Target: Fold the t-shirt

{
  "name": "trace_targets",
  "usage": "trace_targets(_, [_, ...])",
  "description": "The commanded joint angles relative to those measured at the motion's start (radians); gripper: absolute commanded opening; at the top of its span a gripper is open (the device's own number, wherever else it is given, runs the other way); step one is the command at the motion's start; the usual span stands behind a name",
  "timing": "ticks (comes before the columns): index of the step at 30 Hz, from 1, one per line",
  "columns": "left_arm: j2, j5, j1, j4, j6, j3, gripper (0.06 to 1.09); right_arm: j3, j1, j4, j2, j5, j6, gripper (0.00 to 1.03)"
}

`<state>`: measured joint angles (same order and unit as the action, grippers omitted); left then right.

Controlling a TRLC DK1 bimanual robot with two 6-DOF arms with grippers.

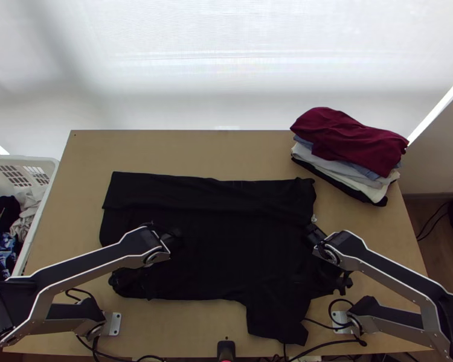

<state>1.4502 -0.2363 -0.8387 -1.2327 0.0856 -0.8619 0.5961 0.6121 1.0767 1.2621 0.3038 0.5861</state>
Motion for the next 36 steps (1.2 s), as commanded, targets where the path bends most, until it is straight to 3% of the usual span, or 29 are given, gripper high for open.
trace_targets(1, [0.027,0.006,-0.007,0.016,-0.014,0.041,0.69,-0.016,-0.008,-0.001,-0.017,-0.005,-0.008,0.03])
trace_targets(4, [0.036,0.006,-0.007,0.041,-0.012,0.069,0.65,-0.016,-0.008,-0.001,-0.02,-0.005,-0.008,0.03])
trace_targets(5, [0.035,0.005,-0.007,0.062,-0.012,0.075,0.54,-0.016,-0.008,-0.001,-0.021,-0.005,-0.008,0.03])
trace_targets(7, [0.018,0.006,0.01,0.096,-0.014,0.067,0.15,-0.016,-0.008,-0.001,-0.024,-0.005,-0.008,0.03])
trace_targets(8, [0.006,0.008,0.016,0.099,-0.014,0.064,0.1,-0.018,-0.008,-0.001,-0.029,-0.005,-0.008,0.03])
trace_targets(23, [-0.163,0.049,0.388,0.024,-0.049,-0.058,0.1,0.022,-0.032,0.015,-0.04,-0.011,-0.017,0.03])
trace_targets(36, [-0.205,0.081,0.665,-0.013,-0.152,-0.186,0.1,0.154,-0.178,0.092,-0.05,-0.063,-0.101,0.03])
